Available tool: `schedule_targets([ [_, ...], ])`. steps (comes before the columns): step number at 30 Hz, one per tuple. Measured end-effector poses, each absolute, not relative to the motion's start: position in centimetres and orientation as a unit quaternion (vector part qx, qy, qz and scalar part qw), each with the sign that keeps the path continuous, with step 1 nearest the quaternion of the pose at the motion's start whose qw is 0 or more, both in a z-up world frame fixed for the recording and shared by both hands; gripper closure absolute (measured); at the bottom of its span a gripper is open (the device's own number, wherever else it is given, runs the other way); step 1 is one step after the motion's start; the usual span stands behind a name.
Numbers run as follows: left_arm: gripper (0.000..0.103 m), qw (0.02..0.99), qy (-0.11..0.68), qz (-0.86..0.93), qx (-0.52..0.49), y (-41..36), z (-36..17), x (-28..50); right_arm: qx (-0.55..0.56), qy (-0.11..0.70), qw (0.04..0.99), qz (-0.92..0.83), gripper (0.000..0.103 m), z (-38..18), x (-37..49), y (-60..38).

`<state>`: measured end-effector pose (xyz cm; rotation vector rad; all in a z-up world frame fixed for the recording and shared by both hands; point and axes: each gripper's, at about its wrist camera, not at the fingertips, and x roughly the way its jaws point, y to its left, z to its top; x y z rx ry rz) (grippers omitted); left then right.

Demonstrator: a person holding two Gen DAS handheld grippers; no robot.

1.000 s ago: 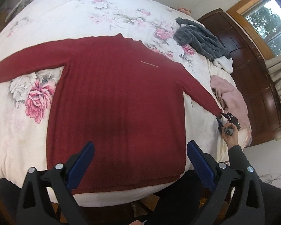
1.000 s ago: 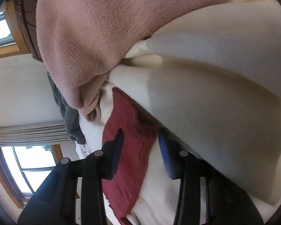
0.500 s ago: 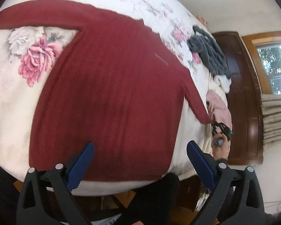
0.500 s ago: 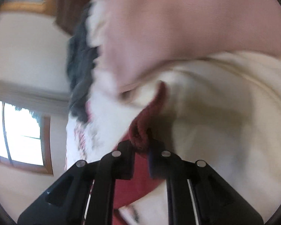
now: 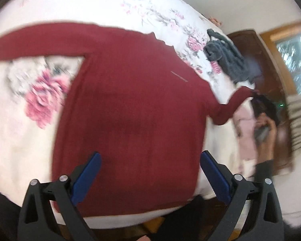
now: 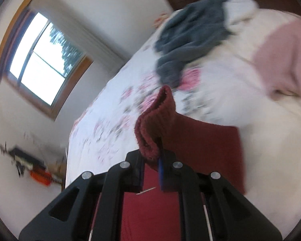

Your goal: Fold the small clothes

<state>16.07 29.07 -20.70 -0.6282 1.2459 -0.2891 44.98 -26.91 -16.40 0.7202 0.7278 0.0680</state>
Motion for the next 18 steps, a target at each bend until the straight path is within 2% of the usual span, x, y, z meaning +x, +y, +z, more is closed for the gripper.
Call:
schedule_targets([
  [7,0.004,0.749,0.569,-0.132,-0.314,30.3,-21.6,18.1,0.223,0.394,0.888,0.081,0.094,-18.2,46.9,-12.8],
  [15,0.004,0.730,0.570,-0.155,-0.345,31.2,-23.7,21.1,0.080,0.486,0.866,0.090,0.094,-28.8,46.9,-0.3],
  [16,0.004,0.729,0.569,-0.157,-0.348,31.2,-24.0,21.6,0.071,0.498,0.859,0.095,0.093,-29.9,46.7,0.8],
  [18,0.004,0.727,0.566,-0.163,-0.353,31.1,-24.6,22.9,0.069,0.520,0.844,0.112,0.083,-31.8,46.4,1.9],
])
